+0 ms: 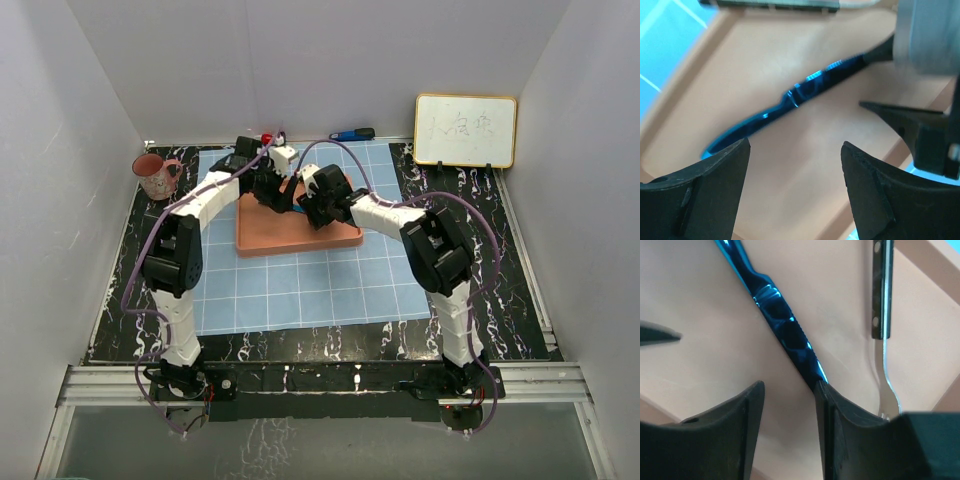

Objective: Set the dinner table for one person
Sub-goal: Adjust the knife on the napkin.

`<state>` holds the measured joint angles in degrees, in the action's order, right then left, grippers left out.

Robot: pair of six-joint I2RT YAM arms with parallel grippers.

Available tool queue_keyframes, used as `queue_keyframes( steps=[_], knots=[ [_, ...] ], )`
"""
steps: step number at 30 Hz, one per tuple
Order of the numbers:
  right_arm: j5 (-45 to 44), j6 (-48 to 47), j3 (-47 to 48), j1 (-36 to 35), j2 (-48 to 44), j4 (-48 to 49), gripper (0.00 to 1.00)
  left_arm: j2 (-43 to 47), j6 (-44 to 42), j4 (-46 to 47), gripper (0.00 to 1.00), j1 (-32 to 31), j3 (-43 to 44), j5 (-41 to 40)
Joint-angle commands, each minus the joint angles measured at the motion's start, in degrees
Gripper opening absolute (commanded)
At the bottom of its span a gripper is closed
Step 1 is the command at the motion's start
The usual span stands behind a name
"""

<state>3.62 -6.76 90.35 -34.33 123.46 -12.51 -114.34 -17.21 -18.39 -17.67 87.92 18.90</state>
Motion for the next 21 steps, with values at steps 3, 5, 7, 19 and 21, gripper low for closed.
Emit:
queue_keyframes(
  steps=[3, 5, 7, 19, 21],
  knots=[
    [-0.2, -1.7, -2.4, 0.1, -4.9, -2.9, 0.44, -5.5, -0.5, -7.4, 0.74, 3.5, 11.6, 3.0],
    [-0.5, -1.3, -2.8, 0.2, -5.2, -2.1, 0.44, -7.8, 3.9, -8.9, 0.74, 3.4, 13.4, -3.3],
    [-0.9, -0.8, -2.9, 0.1, -4.9, -1.6, 0.45, -9.5, 8.0, -10.7, 0.74, 3.5, 14.6, -8.0],
    [5.0, 5.2, -3.3, 0.1, -8.1, -3.8, 0.4, -6.8, 14.5, -1.2, 0.79, 3.4, 8.3, -8.7],
    [5.6, 6.5, -3.4, 0.1, -9.9, -4.4, 0.39, -8.0, 15.3, -1.9, 0.79, 3.4, 10.1, -8.4]
  ],
)
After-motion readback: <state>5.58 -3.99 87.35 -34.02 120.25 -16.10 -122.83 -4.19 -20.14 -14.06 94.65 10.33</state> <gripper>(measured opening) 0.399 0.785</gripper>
